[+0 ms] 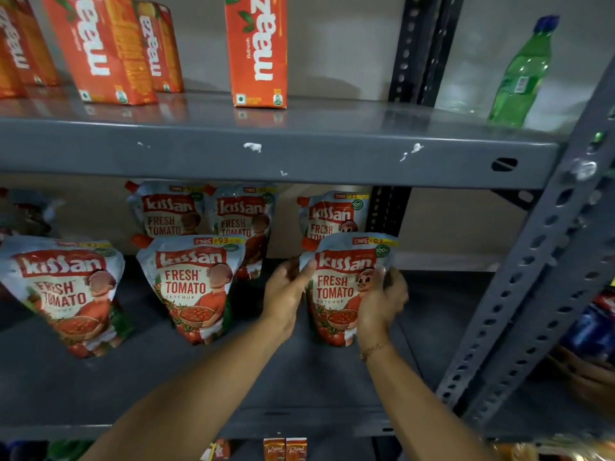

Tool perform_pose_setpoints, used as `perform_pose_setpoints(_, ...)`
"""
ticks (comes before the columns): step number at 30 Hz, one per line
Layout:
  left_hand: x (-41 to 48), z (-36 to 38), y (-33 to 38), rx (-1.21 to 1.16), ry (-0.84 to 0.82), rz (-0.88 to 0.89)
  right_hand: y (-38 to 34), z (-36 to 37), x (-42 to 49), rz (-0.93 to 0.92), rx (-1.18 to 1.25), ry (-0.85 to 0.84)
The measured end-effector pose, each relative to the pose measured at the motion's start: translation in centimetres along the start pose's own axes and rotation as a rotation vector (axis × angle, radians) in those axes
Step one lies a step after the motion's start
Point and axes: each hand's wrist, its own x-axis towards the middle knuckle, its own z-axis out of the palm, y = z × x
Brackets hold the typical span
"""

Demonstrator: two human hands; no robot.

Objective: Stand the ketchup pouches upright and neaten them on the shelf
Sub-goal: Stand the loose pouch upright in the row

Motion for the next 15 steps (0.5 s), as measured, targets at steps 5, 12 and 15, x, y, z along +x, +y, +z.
perform_pose_setpoints(5, -1.6, -5.1, -1.1, -0.004, 0.738, 0.079, 4.1, 1.5, -7.9, -0.536, -0.404, -0.112)
perform_pose_setpoints(12, 0.6, -12.4, 3.8, 0.040, 1.023, 0.030, 2.0, 11.7, -10.6, 0.037, -0.099, -0.812)
perform_pose_setpoints(15, 1.7, -15.0, 5.5, 0.075, 0.777, 0.079, 1.8, 14.4, -10.3, 0.378, 0.181, -0.753)
